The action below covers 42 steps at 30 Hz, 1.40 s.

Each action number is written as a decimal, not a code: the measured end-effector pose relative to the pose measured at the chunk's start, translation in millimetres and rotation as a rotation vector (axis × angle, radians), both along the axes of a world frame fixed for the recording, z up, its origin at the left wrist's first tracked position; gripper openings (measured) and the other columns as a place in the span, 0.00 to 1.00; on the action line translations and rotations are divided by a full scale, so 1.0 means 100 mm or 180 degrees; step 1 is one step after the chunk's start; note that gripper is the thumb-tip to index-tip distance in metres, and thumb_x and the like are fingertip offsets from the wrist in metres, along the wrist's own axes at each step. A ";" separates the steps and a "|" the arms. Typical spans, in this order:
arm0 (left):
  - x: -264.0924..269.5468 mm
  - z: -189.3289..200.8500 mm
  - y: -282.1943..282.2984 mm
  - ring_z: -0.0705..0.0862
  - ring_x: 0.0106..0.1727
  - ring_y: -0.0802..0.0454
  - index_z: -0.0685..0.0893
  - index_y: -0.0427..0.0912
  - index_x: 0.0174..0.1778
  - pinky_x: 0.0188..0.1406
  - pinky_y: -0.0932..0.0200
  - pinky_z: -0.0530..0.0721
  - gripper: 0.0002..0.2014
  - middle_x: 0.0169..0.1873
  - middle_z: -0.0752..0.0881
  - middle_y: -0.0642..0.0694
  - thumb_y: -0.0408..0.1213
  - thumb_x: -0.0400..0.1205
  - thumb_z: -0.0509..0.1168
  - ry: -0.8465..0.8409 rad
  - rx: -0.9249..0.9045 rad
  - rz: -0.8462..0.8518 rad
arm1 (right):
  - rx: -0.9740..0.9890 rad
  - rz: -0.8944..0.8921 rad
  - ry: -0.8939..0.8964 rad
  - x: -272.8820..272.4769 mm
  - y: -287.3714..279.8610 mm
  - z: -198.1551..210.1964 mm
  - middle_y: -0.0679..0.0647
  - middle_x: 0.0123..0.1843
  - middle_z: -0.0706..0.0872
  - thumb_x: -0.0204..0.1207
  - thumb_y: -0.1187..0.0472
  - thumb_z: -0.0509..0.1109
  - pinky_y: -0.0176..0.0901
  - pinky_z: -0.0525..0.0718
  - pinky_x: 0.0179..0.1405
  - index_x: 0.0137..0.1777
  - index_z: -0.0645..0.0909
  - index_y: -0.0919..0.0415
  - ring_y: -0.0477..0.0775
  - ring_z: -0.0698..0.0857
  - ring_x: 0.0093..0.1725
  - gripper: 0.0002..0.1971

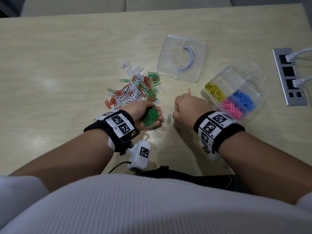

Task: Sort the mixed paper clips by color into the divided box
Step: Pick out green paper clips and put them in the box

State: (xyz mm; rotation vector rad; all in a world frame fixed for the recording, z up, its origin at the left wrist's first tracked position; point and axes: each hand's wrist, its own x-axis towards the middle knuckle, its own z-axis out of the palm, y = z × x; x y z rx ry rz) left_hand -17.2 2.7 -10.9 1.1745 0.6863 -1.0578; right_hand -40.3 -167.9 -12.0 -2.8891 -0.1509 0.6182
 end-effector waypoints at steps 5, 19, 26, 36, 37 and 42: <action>-0.01 0.04 -0.05 0.83 0.34 0.44 0.80 0.35 0.42 0.25 0.56 0.88 0.13 0.35 0.82 0.38 0.36 0.86 0.54 -0.0018 0.0027 -0.0146 | 0.1777 0.0008 -0.0167 -0.08 0.20 0.14 0.44 0.39 0.76 0.71 0.60 0.70 0.42 0.76 0.44 0.41 0.81 0.51 0.46 0.77 0.40 0.02; 0.00 0.06 0.18 0.86 0.29 0.49 0.78 0.40 0.37 0.24 0.63 0.85 0.14 0.28 0.82 0.44 0.37 0.86 0.53 0.0059 0.0015 0.0054 | 0.0080 -0.0112 0.0256 -0.16 -0.03 -0.06 0.50 0.57 0.78 0.76 0.54 0.66 0.50 0.74 0.54 0.57 0.73 0.48 0.57 0.80 0.54 0.11; -0.03 0.02 0.30 0.86 0.27 0.50 0.79 0.39 0.39 0.27 0.59 0.88 0.14 0.27 0.83 0.45 0.37 0.86 0.54 0.0031 0.0220 0.0072 | -0.0067 -0.0005 0.0087 -0.16 0.19 -0.08 0.52 0.58 0.81 0.78 0.45 0.64 0.51 0.74 0.59 0.60 0.79 0.53 0.57 0.81 0.58 0.16; -0.07 -0.07 0.53 0.86 0.32 0.48 0.80 0.38 0.42 0.43 0.53 0.86 0.13 0.30 0.84 0.43 0.38 0.86 0.54 0.0049 0.0259 0.0000 | -0.0194 0.0060 0.0286 -0.14 0.38 0.05 0.54 0.52 0.81 0.76 0.51 0.64 0.49 0.75 0.50 0.53 0.79 0.56 0.59 0.82 0.51 0.11; -0.07 -0.08 0.54 0.86 0.32 0.48 0.80 0.38 0.42 0.44 0.53 0.87 0.13 0.30 0.84 0.42 0.38 0.86 0.54 0.0051 0.0246 -0.0023 | -0.0012 0.0040 0.0228 -0.15 0.41 0.08 0.53 0.51 0.82 0.76 0.51 0.64 0.48 0.76 0.51 0.51 0.79 0.55 0.58 0.83 0.50 0.10; -0.10 -0.03 0.50 0.85 0.33 0.42 0.80 0.34 0.47 0.30 0.54 0.89 0.11 0.36 0.84 0.35 0.36 0.85 0.56 0.0013 0.0211 -0.0212 | 0.1128 0.0334 -0.0012 -0.17 0.69 0.22 0.45 0.44 0.76 0.74 0.56 0.67 0.47 0.78 0.51 0.45 0.81 0.51 0.52 0.80 0.48 0.02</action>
